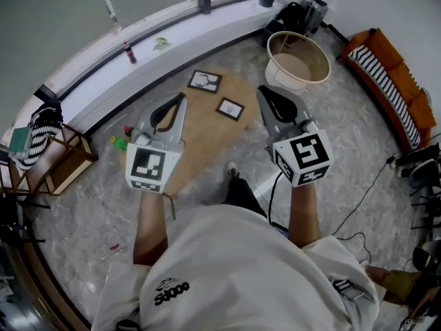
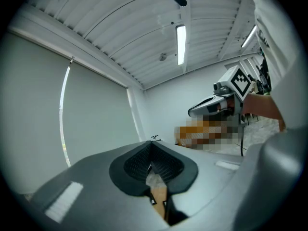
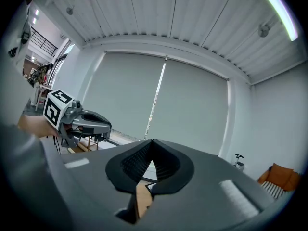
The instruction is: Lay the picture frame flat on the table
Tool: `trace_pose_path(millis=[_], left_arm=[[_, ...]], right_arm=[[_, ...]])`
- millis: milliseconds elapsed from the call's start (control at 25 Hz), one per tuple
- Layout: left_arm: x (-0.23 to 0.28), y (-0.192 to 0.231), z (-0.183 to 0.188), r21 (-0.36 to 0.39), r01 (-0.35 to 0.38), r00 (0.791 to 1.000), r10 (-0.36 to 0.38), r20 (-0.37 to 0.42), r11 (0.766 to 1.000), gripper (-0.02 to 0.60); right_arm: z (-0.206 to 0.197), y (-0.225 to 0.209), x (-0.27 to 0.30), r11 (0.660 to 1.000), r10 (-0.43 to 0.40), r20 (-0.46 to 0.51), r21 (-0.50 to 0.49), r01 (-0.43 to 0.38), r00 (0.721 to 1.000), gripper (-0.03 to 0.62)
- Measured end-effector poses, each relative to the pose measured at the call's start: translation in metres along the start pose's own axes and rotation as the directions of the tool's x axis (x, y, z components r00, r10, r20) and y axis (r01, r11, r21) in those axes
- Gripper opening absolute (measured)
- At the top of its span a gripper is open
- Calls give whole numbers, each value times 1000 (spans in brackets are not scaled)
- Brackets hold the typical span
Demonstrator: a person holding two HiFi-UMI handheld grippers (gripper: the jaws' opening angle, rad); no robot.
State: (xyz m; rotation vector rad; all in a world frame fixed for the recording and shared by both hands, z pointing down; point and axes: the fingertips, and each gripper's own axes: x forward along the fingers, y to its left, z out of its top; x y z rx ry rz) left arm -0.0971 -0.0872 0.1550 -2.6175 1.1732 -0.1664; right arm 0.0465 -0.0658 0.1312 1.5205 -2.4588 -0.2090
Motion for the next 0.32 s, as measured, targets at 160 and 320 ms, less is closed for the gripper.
trace_pose_path(millis=[160, 320], left_arm=[[2, -3, 0, -5, 7, 1000, -7, -1, 1000, 11], [3, -4, -5, -11, 10, 1000, -10, -4, 1000, 9]], right_arm=[[-1, -1, 0, 1000, 2, -1, 4, -2, 1000, 2], [-6, -1, 2, 1000, 6, -3, 12, -6, 1000, 2]])
